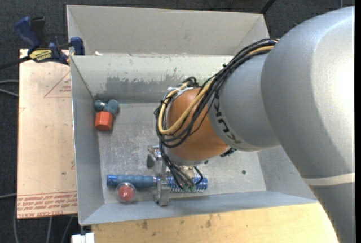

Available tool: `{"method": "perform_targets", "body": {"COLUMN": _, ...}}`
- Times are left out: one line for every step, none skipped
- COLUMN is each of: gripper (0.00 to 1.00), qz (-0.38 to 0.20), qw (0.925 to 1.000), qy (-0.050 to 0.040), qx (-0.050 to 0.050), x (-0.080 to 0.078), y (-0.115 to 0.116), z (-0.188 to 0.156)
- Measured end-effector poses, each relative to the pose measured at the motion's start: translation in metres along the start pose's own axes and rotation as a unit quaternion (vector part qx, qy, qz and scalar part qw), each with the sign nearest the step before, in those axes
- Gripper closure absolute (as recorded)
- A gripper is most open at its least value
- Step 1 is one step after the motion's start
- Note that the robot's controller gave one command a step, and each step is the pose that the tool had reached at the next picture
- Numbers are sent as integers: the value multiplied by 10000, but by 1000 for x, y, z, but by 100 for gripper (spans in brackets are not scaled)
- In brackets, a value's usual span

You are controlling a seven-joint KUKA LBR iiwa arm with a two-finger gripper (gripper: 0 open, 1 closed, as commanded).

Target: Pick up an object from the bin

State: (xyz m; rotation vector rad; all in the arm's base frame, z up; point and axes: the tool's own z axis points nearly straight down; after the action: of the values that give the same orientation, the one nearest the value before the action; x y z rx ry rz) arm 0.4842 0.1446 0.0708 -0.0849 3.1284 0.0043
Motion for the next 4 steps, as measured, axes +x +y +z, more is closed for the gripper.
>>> {"method": "perform_targets", "body": {"gripper": 0, "qz": 13, "qw": 10000, "qy": 16, "qx": 0, "x": -3, "y": 0, "z": -1}}
{"method": "perform_targets", "body": {"gripper": 100, "qz": 11, "qw": 10000, "qy": 55, "qx": 6, "x": -1, "y": 0, "z": 0}}
{"method": "perform_targets", "body": {"gripper": 100, "qz": 20, "qw": 10000, "qy": 51, "qx": 4, "x": -1, "y": 0, "z": -27}}
{"method": "perform_targets", "body": {"gripper": 100, "qz": 27, "qw": 10000, "qy": 48, "qx": 3, "x": -2, "y": 0, "z": -56}}
